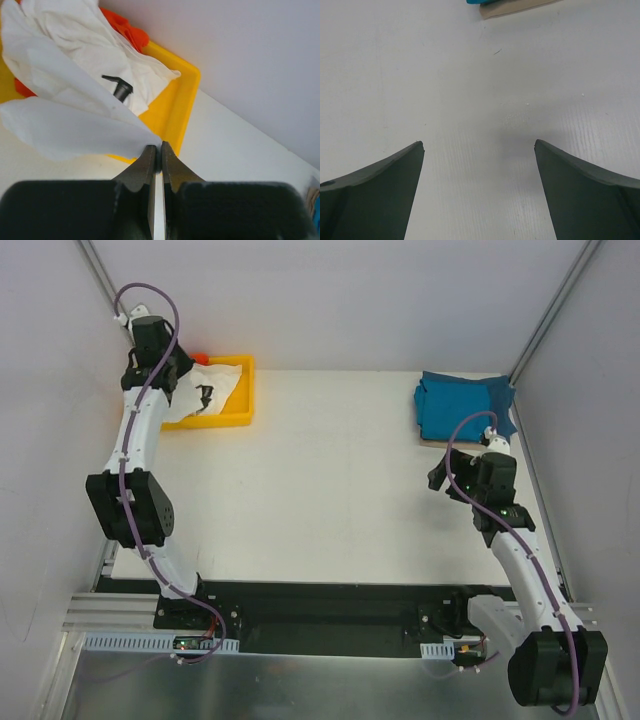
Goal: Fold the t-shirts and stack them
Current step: Grab the tshirt from the pile
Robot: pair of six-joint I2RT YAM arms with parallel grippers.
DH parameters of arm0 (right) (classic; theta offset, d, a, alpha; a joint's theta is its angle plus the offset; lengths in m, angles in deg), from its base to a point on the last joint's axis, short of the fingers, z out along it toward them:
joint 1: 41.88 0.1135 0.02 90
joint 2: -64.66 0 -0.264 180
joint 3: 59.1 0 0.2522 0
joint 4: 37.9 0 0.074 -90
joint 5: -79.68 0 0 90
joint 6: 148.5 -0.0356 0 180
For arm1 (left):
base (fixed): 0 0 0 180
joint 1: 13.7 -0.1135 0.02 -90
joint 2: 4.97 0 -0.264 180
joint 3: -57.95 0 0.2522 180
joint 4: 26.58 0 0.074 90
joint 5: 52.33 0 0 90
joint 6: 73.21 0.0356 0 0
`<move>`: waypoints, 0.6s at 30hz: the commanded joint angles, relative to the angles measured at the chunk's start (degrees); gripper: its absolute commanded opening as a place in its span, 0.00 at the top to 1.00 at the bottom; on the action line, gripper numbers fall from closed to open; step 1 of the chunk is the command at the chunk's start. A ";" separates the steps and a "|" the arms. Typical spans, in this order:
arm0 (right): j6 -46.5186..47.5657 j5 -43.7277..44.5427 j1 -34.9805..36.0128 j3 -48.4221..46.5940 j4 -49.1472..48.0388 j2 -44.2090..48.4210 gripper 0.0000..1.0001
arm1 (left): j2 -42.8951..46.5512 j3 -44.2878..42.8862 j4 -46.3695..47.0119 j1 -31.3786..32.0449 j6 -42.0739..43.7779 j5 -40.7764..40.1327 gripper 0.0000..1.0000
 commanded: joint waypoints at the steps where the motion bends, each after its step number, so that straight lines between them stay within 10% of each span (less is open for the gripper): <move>1: -0.50 -1.91 0.29 -1.92 -1.52 2.32 0.04 | 6.17 -0.24 2.74 5.88 3.91 -2.50 1.00; 18: -0.94 -1.91 0.38 -1.65 -1.25 4.44 0.04 | 24.27 -3.67 8.89 10.28 8.05 12.42 1.00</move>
